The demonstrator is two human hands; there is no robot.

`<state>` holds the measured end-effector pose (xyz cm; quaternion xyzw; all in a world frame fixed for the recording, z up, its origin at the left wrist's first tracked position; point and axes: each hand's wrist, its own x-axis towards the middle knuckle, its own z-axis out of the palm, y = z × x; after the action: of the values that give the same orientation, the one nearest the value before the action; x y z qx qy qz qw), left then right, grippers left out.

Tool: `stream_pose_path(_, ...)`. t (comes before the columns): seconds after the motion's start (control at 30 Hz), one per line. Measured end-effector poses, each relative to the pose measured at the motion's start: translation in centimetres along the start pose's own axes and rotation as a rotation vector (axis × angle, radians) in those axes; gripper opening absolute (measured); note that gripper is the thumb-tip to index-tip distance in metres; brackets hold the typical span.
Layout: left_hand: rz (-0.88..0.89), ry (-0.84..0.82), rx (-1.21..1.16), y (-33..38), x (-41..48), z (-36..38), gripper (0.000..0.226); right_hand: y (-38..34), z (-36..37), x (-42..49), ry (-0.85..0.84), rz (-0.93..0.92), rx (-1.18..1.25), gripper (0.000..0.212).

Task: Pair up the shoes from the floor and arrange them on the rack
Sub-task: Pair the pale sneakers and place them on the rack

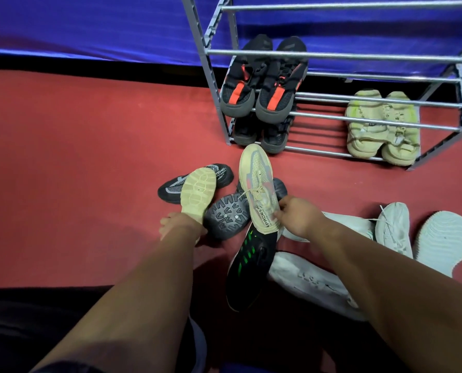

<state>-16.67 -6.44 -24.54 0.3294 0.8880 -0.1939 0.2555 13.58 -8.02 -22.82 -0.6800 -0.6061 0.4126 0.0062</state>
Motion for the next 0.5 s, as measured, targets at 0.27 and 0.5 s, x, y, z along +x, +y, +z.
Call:
stream_pose_path(0.27, 0.127, 0.054, -0.161, -0.5, -1.2, -2.0, 0.066, -0.3, 0.5, 0.2, -0.002, 0.030, 0.038, 0.029)
stream_pose_path(0.5, 0.522, 0.311, -0.553, 5.4, -8.6, -5.5, 0.045, -2.7, -1.4, 0.3, 0.266, -0.058, 0.378, 0.026)
